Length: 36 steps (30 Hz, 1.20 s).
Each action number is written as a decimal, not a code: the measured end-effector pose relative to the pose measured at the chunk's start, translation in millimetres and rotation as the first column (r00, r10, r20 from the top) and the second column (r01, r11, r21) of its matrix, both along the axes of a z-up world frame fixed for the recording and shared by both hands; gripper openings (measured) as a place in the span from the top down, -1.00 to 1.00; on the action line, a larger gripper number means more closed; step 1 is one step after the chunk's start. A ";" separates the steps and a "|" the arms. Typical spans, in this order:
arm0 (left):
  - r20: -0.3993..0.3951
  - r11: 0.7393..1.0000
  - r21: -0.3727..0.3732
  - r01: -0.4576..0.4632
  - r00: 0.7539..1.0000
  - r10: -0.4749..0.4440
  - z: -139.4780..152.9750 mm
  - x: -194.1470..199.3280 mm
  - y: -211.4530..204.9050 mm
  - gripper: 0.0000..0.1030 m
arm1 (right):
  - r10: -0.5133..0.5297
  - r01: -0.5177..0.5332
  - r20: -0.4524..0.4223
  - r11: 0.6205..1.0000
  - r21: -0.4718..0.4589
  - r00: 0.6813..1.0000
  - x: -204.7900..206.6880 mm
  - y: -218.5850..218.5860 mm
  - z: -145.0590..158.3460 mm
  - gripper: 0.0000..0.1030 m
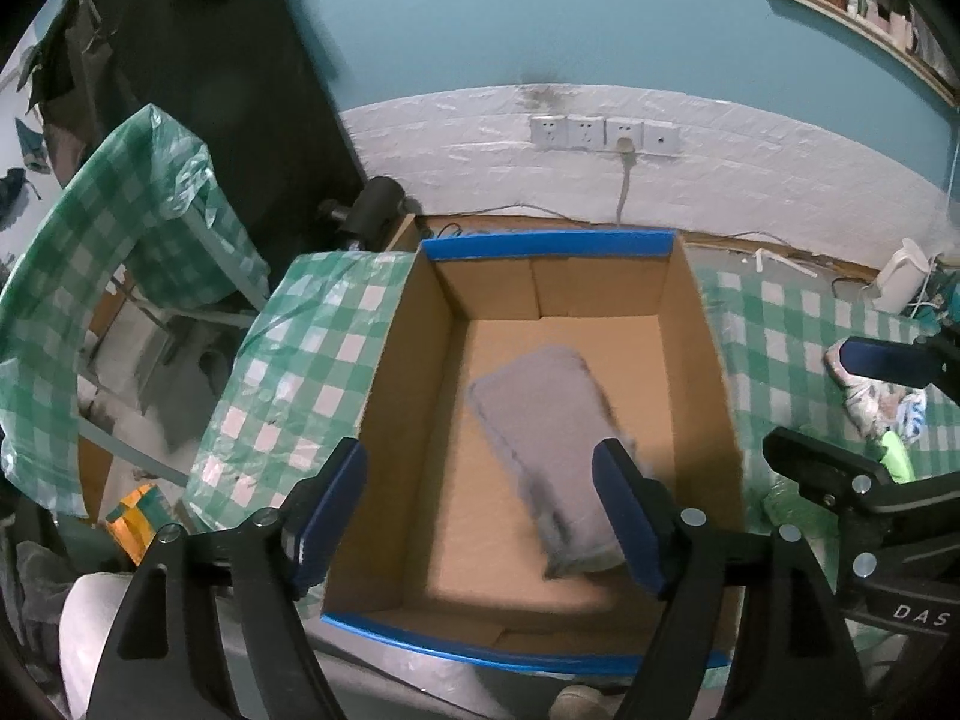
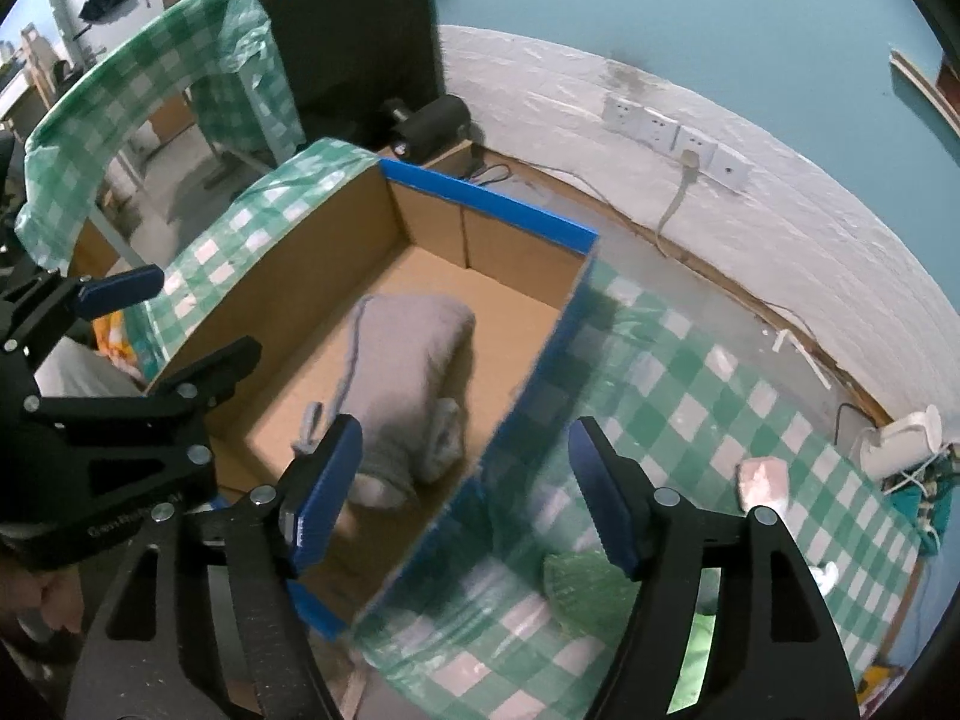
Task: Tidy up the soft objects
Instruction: 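Open the left tool over the box while the right tool drops the sock in, then move the left tool to the green mesh scrubber while the right tool reaches the green cloth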
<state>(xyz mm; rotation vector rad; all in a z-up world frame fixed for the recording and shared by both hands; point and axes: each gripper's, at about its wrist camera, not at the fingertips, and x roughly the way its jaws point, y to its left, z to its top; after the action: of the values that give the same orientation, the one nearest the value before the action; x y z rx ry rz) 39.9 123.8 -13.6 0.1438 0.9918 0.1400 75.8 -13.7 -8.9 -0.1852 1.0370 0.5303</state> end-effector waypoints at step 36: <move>-0.090 0.958 0.007 0.288 0.954 -0.286 -24.4 -2.8 -151.7 -0.66 | -0.301 0.297 -0.067 0.953 -0.059 0.951 -24.3 -182.6 -38.3 -0.54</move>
<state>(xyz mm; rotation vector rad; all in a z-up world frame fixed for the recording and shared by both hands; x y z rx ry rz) 37.1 -27.9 -38.0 0.3131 1.0469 -0.1238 51.4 -196.3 -47.2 -0.0479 1.1281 0.2381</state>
